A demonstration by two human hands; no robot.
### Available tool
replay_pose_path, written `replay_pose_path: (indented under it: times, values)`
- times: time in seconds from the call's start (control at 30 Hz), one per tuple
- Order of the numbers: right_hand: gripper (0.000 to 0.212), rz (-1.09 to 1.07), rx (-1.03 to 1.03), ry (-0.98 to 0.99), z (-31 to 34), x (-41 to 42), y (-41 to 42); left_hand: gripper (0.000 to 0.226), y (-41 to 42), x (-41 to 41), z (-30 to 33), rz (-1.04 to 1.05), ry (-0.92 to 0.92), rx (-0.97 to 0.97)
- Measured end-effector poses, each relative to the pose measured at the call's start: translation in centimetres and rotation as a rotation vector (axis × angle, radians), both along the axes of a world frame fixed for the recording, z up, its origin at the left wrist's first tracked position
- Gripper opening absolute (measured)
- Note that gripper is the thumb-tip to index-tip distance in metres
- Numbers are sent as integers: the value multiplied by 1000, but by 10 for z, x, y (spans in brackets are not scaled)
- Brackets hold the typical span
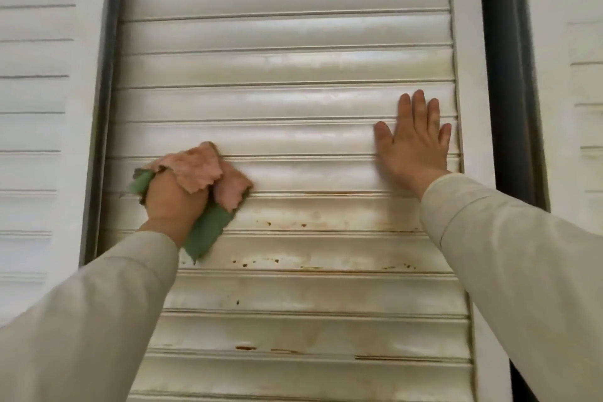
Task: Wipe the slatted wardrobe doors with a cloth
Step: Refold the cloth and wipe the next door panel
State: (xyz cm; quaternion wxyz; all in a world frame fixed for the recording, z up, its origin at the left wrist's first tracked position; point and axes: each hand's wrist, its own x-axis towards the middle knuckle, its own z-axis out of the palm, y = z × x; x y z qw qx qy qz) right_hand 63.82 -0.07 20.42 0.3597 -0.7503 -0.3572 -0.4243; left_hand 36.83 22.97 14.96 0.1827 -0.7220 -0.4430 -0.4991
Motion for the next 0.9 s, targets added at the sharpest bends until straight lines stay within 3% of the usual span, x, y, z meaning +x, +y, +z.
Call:
replay_pose_path:
  times: [0.13, 0.23, 0.3, 0.37, 0.47, 0.57, 0.63, 0.67, 0.73, 0.8, 0.9]
  values:
    - [77, -36, 58, 112, 4, -16, 4, 41, -20, 1, 17, 62, 53, 132]
    - [78, 11, 128, 64, 16, -53, 29, 77, -52, 39, 30, -125, 283, 383]
    - [75, 103, 63, -44, 18, -69, 46, 77, -73, 65, 34, -370, 397, 263]
    - [74, 127, 20, -61, 14, -67, 58, 47, -79, 77, 34, -594, 310, 145]
    - [73, 38, 56, -77, 9, -51, 61, 9, -61, 73, 38, -760, 160, 105]
    - [73, 2, 70, -80, 8, -45, 58, 26, -32, 42, 54, -889, -156, 165]
    - [74, -14, 74, -81, 9, -39, 53, 28, 8, 18, 63, -641, -240, 194]
    - [75, -18, 72, -78, 10, -37, 50, 28, 25, 4, 64, -512, -226, 102]
    - [76, -29, 63, -68, 10, -36, 49, 37, 49, -14, 68, -535, -98, -136]
    - [77, -35, 61, -50, 10, -39, 52, 60, 46, -14, 76, -567, -74, -50]
    - [78, -36, 57, -39, 11, -41, 54, 53, -2, 5, 72, -352, 9, 191]
